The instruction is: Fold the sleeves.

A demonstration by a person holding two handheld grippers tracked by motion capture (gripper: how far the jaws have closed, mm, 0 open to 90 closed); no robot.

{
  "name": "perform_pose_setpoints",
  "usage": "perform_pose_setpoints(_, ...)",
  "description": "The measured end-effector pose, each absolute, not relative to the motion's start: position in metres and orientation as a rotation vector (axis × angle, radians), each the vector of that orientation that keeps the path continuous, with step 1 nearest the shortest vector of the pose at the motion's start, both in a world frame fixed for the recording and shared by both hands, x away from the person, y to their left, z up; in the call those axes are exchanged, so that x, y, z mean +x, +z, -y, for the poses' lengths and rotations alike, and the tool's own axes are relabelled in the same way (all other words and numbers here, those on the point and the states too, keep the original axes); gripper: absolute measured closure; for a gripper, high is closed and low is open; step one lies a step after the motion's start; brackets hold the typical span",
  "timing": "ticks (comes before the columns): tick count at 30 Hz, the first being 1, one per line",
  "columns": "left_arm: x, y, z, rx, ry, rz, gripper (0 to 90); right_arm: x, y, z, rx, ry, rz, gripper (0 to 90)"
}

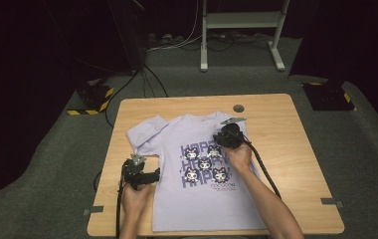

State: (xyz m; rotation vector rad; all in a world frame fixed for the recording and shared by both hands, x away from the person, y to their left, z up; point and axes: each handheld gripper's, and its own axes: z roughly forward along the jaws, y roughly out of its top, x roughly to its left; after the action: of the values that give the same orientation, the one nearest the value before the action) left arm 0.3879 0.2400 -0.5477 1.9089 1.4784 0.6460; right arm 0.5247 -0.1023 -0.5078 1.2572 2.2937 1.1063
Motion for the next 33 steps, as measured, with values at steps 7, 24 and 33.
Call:
perform_pose_setpoints(7, 0.388, -0.548, -0.240, 1.909, 0.646, -1.478, 7.2, 0.514, -0.493, 0.115, 1.230, 1.168, -2.281, 46.0)
perform_pose_setpoints(24, 0.388, -0.548, -0.240, 1.909, 0.646, -1.478, 7.2, 0.506, -0.487, 0.166, 1.320, 1.166, -2.198, 44.2)
perform_pose_setpoints(33, 0.388, -0.548, -0.240, 1.913, 0.644, -1.473, 7.2, 0.515, -0.502, 0.170, 1.364, 1.072, -2.209, 47.5)
